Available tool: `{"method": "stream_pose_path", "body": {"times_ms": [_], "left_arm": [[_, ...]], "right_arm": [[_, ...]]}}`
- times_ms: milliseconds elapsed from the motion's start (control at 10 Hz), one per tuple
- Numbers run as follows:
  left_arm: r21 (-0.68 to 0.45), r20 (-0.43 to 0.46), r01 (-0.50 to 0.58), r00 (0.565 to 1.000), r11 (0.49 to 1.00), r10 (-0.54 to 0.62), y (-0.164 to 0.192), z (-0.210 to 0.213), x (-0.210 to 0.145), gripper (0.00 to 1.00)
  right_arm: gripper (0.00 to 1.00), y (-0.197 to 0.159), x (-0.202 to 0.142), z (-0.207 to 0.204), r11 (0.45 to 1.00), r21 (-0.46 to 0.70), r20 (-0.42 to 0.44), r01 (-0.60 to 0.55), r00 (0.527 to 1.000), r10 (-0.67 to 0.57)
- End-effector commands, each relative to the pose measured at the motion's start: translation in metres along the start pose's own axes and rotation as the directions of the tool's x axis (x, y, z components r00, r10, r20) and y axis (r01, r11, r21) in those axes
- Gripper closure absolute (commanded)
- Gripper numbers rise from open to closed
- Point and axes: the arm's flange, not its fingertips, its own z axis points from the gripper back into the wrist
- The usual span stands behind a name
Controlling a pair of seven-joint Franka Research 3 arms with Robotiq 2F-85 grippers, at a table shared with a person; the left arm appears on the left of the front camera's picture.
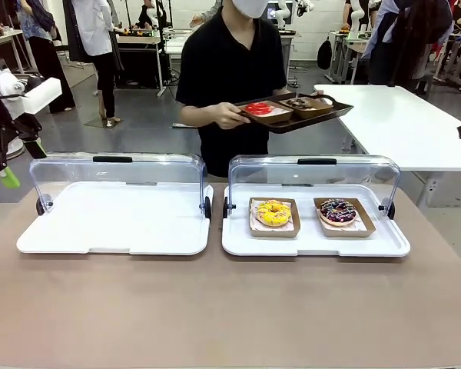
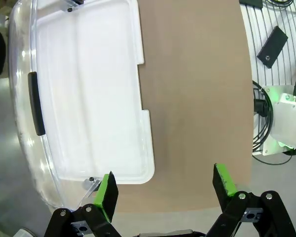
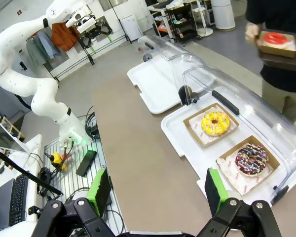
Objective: Provide the desired donut to the person.
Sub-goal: Place the picked Paper togo box onto the Handle tray extended by the person.
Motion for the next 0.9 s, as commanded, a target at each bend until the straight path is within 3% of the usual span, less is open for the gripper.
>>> {"method": "stream_pose_path", "body": {"times_ms": [0,400,500,700,800], "left_arm": [[-0.004,0.008,0.002,1.000,1.000,-0.002,-0.001,0.002,0.001,0.00],[0.000,0.000,0.000,1.000,1.000,0.000,0.000,0.000,0.000,0.00],[-0.071,0.055,0.000,0.998,0.997,0.004,0.004,0.002,-0.010,0.00],[-0.086,0.159,-0.011,0.987,0.996,0.024,-0.004,-0.007,-0.026,0.00],[-0.111,0.196,-0.006,0.980,0.994,0.028,0.009,0.000,-0.031,0.00]], "right_arm": [[0.00,-0.001,0.002,-0.001,1.000,0.011,0.022,-0.010,1.000,0.010],[0.00,-0.001,0.002,-0.001,1.000,0.011,0.022,-0.010,1.000,0.010],[0.00,-0.001,0.002,-0.001,1.000,0.011,0.022,-0.010,1.000,0.010],[0.00,-0.001,0.002,-0.001,1.000,0.011,0.022,-0.010,1.000,0.010],[0.00,-0.001,0.002,-0.001,1.000,0.011,0.022,-0.010,1.000,0.010]]}}
